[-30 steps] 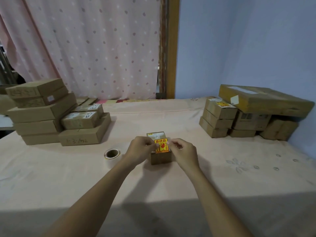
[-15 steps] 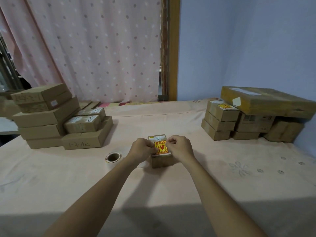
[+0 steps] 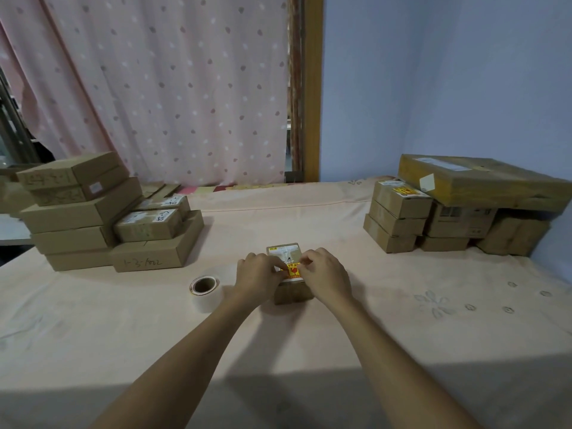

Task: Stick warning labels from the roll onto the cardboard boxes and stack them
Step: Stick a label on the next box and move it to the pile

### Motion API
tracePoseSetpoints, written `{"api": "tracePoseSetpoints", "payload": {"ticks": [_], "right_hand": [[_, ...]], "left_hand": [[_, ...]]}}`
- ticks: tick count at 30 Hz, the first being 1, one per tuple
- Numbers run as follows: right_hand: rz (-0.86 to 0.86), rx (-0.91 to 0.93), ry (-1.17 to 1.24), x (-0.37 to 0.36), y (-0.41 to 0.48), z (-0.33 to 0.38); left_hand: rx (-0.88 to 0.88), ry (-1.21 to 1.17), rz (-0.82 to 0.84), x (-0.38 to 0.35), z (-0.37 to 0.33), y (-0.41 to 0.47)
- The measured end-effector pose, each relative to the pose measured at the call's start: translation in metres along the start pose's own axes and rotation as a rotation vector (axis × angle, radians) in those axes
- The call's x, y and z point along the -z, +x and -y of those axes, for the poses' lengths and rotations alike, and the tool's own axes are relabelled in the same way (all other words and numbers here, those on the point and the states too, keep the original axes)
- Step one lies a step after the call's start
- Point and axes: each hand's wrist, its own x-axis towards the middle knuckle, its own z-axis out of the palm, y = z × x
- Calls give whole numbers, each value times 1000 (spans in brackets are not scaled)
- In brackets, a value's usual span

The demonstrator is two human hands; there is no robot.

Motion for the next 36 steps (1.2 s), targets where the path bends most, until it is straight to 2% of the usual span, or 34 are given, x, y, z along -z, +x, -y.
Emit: {"api": "tracePoseSetpoints", "payload": {"ticks": [6,8,11,14,17,21,24,29,36], "right_hand": [[20,-10,126,-6,-8,-11],[18,-32,241,-9,-11,-14],[14,-117,444,-12,-17,-19],[34,-179,532,-7,-19,-21],[118,-168,580,-1,-20,-25],[175,-141,589,8,-23,-34],[58,-169,614,20,-20,-45],[-131,-237,603,39,-12,-79],[-85,-258,485,65,-4,-124]], "left_hand": [[-38,-136,-3,-2,3,-7],[-49,-81,-34,-3,1,-9],[-114,122,-64,-4,-5,-13],[-78,288,-76,0,-9,-13],[-46,306,-45,2,-15,-15],[-123,290,-73,-1,-27,-14],[-139,122,-92,-16,-36,-5],[-6,-519,23,-36,-74,3],[38,-709,9,-90,-111,14]]}}
